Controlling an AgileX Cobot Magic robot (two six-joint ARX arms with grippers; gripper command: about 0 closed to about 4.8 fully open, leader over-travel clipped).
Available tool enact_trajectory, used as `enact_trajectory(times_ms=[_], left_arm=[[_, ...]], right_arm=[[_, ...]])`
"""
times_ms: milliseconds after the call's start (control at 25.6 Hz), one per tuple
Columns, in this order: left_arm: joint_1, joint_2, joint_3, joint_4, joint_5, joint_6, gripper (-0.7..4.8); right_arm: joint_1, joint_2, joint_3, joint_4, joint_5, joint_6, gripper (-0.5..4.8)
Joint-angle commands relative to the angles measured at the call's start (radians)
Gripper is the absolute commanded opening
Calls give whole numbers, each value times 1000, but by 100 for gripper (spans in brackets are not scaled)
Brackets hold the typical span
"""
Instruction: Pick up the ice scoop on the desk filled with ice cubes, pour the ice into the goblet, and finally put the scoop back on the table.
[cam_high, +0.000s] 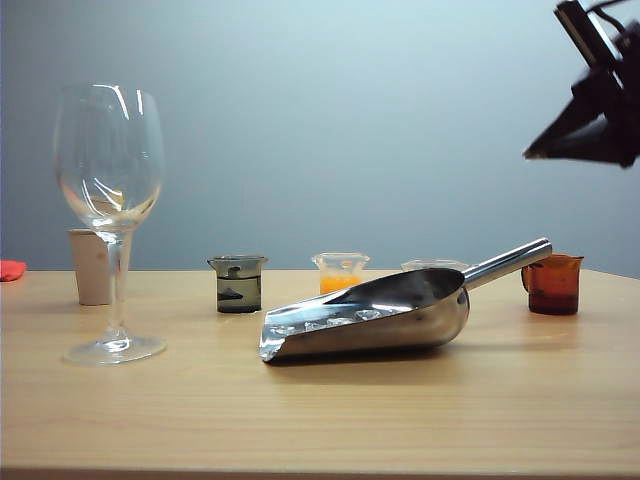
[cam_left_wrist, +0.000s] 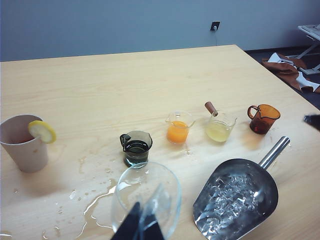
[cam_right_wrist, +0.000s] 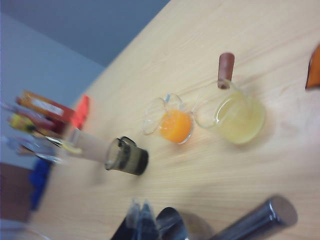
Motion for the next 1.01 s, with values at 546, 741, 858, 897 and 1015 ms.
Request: enact_trajectory(times_ms=[546, 741, 858, 897, 1015], left_arm=[[0, 12, 4, 19, 5, 8, -5], [0, 12, 4, 19, 5, 8, -5], [0, 12, 4, 19, 6, 8, -5], [0, 12, 4, 19, 10, 8, -5], [0, 12, 4, 19, 13, 8, -5]], right_arm=[[7, 97, -241, 387, -18, 351, 280], [7, 189, -240, 456, -23, 351, 279], [7, 249, -240, 508, -22, 351, 280], [7, 261, -239, 516, -23, 351, 280], [7, 301, -237, 565, -22, 351, 287]])
